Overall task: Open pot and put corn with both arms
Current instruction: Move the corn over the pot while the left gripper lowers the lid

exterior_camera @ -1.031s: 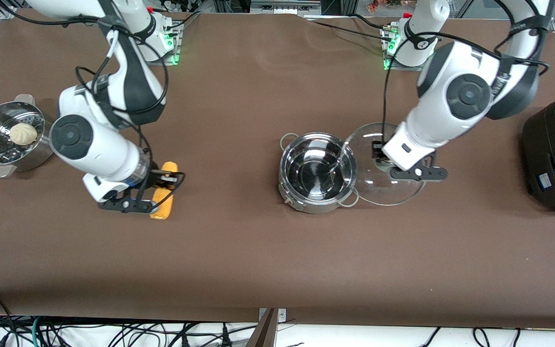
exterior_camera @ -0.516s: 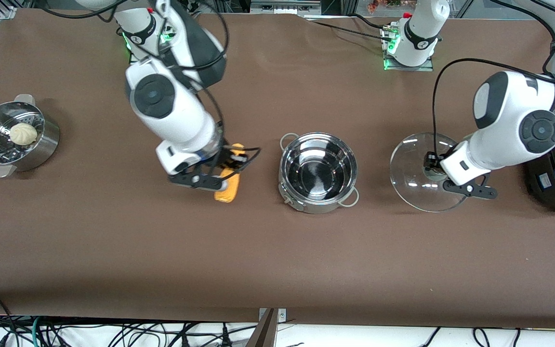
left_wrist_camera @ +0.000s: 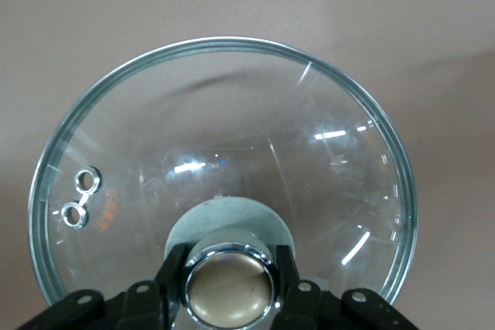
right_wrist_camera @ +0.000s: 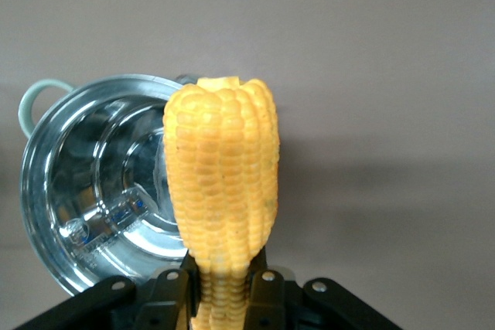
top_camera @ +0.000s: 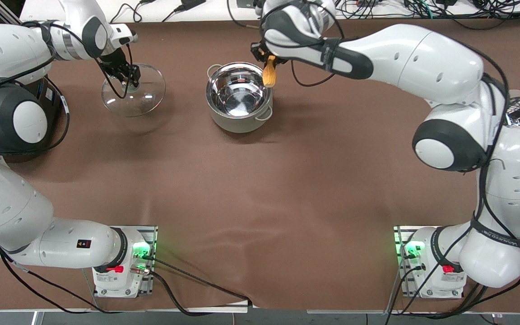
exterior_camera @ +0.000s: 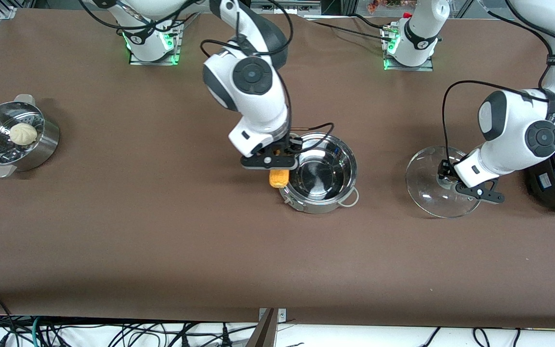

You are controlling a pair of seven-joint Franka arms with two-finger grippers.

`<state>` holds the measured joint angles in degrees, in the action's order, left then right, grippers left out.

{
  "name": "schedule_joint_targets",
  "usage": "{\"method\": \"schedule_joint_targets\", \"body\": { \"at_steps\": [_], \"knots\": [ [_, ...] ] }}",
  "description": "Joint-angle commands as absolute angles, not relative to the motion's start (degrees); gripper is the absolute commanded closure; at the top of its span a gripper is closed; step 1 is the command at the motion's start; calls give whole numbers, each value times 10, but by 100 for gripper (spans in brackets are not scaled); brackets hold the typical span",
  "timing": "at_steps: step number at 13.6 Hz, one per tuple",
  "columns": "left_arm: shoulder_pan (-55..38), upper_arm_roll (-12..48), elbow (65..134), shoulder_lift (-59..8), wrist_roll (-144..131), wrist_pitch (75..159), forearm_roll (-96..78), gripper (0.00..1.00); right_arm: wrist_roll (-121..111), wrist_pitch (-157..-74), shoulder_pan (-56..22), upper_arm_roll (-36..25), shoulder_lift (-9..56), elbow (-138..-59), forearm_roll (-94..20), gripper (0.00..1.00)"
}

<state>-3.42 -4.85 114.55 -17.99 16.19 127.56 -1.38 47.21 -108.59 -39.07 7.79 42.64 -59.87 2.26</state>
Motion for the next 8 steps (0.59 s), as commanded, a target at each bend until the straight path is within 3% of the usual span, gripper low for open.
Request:
{"method": "schedule_joint_targets", "body": {
  "at_steps": [1, 4, 8],
  "knots": [
    [-36, -55, 1142, -191, 185, 1309, -30, 100, 483, -1078, -424, 62, 464, -532, 33, 100],
    [-36, -73, 1123, -232, 219, 1356, -34, 100, 504, -1114, -440, 65, 489, -518, 33, 100],
    [-43, -74, 1100, -271, 220, 1356, -90, 100, 506, -1148, -456, 64, 533, -495, 33, 100]
  ]
}}
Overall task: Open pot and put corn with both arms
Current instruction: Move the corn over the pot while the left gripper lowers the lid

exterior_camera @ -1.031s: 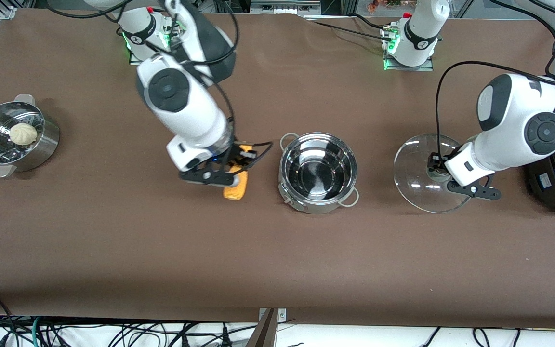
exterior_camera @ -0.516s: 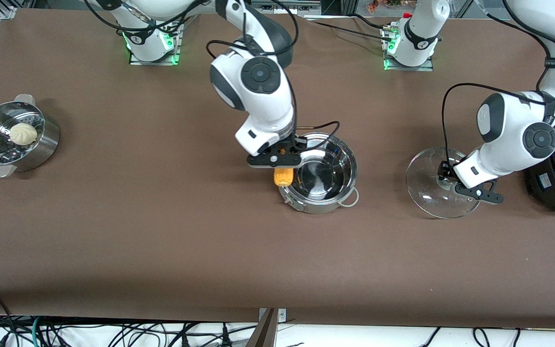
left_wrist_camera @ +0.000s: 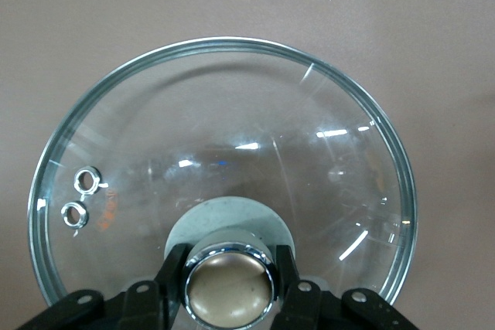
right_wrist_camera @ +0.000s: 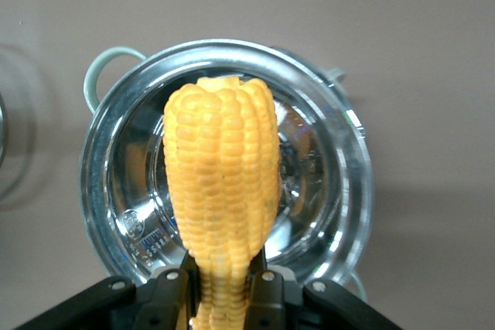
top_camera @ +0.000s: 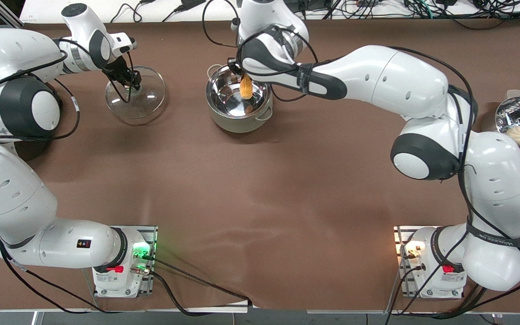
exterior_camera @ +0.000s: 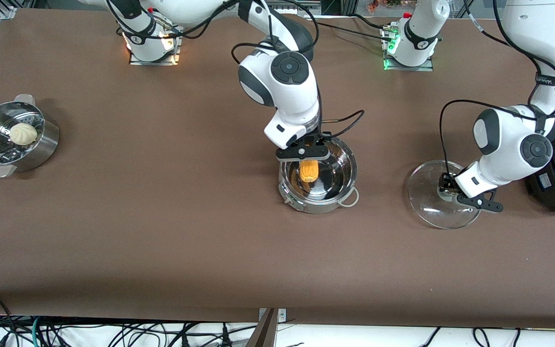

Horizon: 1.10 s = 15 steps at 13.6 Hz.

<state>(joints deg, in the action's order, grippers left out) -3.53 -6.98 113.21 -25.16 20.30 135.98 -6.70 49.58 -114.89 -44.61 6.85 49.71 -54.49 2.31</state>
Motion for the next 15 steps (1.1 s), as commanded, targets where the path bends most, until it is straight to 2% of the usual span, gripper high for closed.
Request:
{"method": "schedule_joint_targets", "body": {
  "at_steps": [1, 4, 5, 6, 7, 8, 12, 14, 15],
  "knots": [
    [-44, -74, 1099, -276, 220, 1357, -95, 100, 505, -1148, -461, 64, 535, -495, 33, 100],
    [-45, -74, 1099, -279, 220, 1357, -109, 100, 503, -1154, -461, 67, 535, -495, 33, 100],
    [-45, -74, 1099, -283, 220, 1358, -109, 86, 503, -1168, -461, 68, 537, -495, 33, 100],
    [-45, -74, 1099, -285, 220, 1358, -109, 60, 503, -1182, -460, 69, 545, -495, 33, 100],
    [-45, -74, 1100, -285, 219, 1358, -110, 21, 503, -1193, -460, 69, 552, -495, 33, 100],
    [-45, -74, 1100, -285, 219, 1358, -112, 0, 503, -1200, -461, 69, 556, -496, 33, 100],
    [-45, -74, 1106, -282, 210, 1358, -112, 0, 502, -1209, -461, 69, 569, -498, 33, 92],
    [-45, -74, 1114, -276, 209, 1357, -110, 0, 502, -1222, -461, 69, 581, -499, 33, 92],
    [-45, -74, 1121, -267, 209, 1357, -108, 0, 502, -1222, -461, 69, 582, -499, 33, 86]
  ]
}}
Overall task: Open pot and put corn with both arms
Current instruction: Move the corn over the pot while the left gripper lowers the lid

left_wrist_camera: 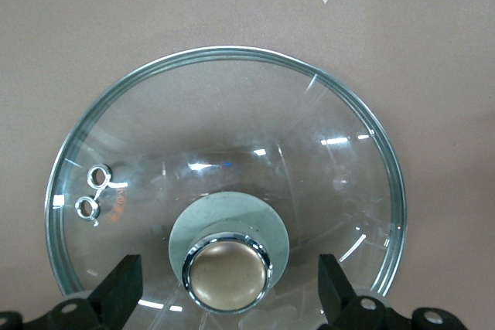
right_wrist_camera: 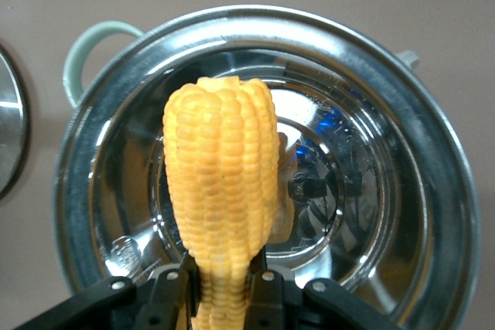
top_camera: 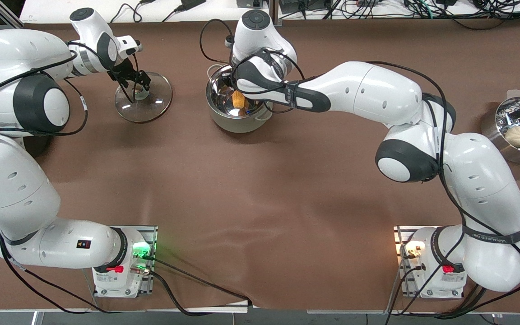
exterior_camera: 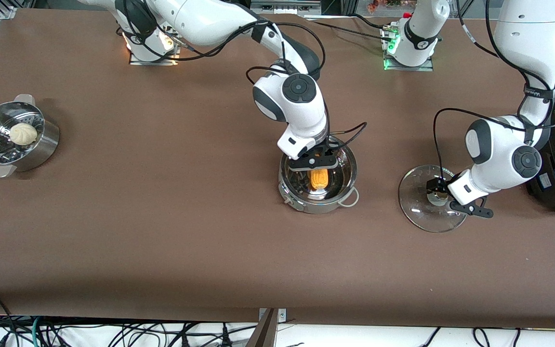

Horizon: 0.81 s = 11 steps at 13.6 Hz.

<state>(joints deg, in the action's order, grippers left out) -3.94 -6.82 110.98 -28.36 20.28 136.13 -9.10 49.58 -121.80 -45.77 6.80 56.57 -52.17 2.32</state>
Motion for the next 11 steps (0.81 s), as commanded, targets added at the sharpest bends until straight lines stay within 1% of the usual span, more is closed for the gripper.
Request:
{"method": "schedule_joint_targets", "body": {
  "at_steps": [1, 2, 3, 5, 8, 11],
  "knots": [
    [-44, -74, 1132, -257, 209, 1357, -107, 0, 502, -1220, -461, 69, 583, -501, 33, 80],
    [-42, -74, 1146, -241, 209, 1357, -106, 0, 503, -1218, -461, 69, 582, -503, 33, 70],
    [-38, -74, 1166, -216, 210, 1354, -105, 0, 503, -1218, -461, 69, 581, -504, 32, 52],
    [-35, -74, 1209, -158, 210, 1347, -105, 0, 503, -1216, -461, 69, 580, -504, 33, 0],
    [-24, -74, 1244, -111, 210, 1338, -105, 0, 503, -1211, -461, 69, 577, -504, 33, 0],
    [-24, -74, 1245, -71, 210, 1339, -105, 0, 503, -1202, -461, 70, 574, -504, 33, 0]
  ]
}}
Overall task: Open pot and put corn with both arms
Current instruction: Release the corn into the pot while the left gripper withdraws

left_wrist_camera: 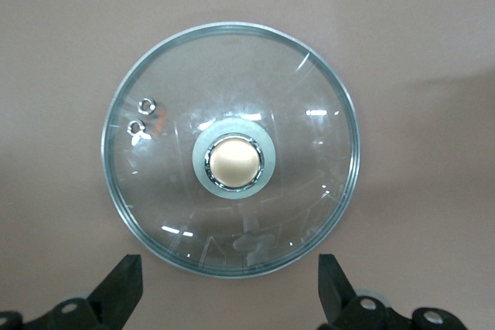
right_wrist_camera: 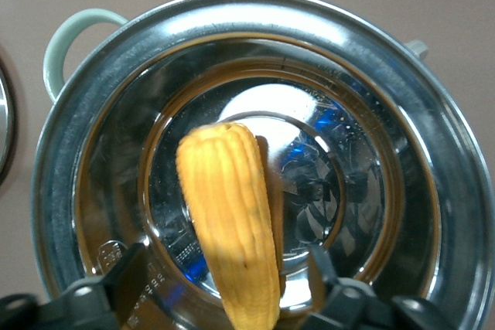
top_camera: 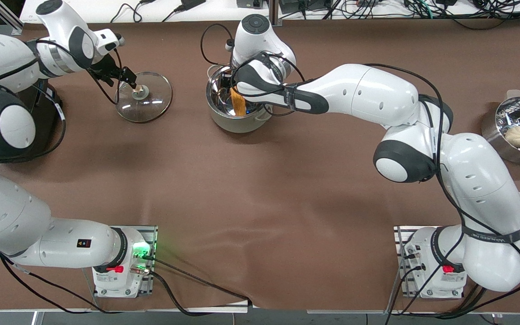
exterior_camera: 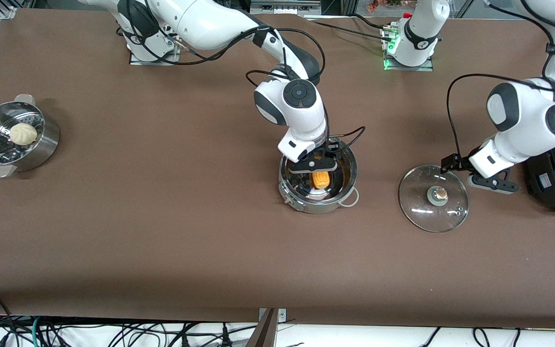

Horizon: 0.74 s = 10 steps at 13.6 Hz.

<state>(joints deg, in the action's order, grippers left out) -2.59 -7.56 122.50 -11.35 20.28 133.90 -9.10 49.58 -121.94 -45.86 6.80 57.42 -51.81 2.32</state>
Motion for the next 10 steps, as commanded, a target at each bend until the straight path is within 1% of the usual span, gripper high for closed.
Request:
{"method": "schedule_joint_targets", "body": {
  "at_steps": [1, 2, 5, 6, 8, 10],
  "knots": [
    [-20, -74, 1245, -49, 211, 1338, -105, 0, 503, -1189, -461, 70, 565, -504, 33, 0],
    [-17, -74, 1245, -23, 213, 1332, -104, 0, 502, -1168, -460, 67, 556, -503, 33, 0],
    [-8, -76, 1229, 51, 212, 1254, -60, 0, 463, -1110, -443, 63, 512, -504, 34, 0],
    [-8, -76, 1216, 66, 211, 1225, -41, 0, 443, -1089, -433, 63, 498, -504, 33, 0],
    [-8, -77, 1166, 74, 210, 1150, -34, 0, 408, -1048, -397, 62, 467, -507, 29, 0],
    [-9, -76, 1092, 71, 210, 1059, 5, 0, 350, -1008, -357, 63, 441, -508, 24, 0]
  ]
}}
